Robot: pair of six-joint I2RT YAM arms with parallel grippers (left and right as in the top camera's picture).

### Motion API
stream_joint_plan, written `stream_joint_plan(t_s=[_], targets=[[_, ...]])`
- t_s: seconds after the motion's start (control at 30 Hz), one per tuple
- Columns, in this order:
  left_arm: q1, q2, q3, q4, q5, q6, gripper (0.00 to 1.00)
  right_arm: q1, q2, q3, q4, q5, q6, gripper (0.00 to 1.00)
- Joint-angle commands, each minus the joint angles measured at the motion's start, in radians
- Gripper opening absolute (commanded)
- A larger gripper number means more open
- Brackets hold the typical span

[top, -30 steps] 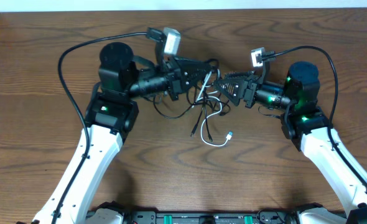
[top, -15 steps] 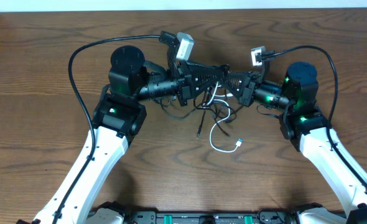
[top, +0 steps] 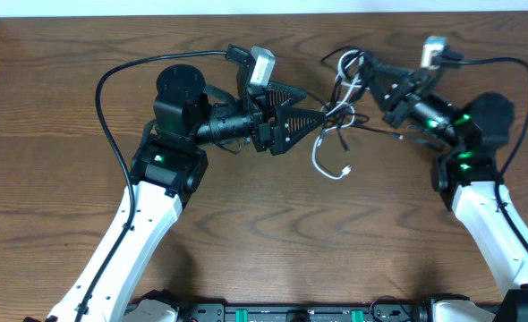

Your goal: Untangle cables

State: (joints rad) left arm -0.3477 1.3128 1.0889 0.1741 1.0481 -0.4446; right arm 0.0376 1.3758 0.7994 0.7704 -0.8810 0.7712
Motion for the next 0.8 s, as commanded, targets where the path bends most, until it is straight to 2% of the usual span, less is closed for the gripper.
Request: stream_joint_plan(t_s=[0.0,0.23,0.37,0.43,0.5,0.6,0.77], targets=[[0.005,-0.011,0.028,-0.003,0.003,0.008,0.87,-0.035,-0.002,0.006,0.107,-0.052,0.166,0.01],[0.005,-0.003,0.028,-0.017,-0.051,0.009,0.88,-0.038,-0.001,0.006,0.191,-0.095,0.202,0.01],[0.005,0.003,0.028,-0.064,-0.068,0.129,0.88,-0.038,-0.001,0.006,0.195,-0.103,0.220,0.01],[0.005,0.006,0.028,-0.135,-0.136,0.206,0.88,-0.038,-0.001,0.006,0.211,-0.121,0.223,0.01],[0.005,0.007,0.028,-0.226,-0.280,0.251,0.88,-0.038,-0.001,0.006,0.225,-0.140,0.224,0.01],[0.005,0.011,0.028,-0.311,-0.421,0.254,0.88,-0.038,-0.001,0.006,0.233,-0.160,0.224,0.01],[-0.012,0.027,0.028,-0.339,-0.317,0.253,0.88,-0.037,-0.001,0.006,0.233,-0.164,0.224,0.01]])
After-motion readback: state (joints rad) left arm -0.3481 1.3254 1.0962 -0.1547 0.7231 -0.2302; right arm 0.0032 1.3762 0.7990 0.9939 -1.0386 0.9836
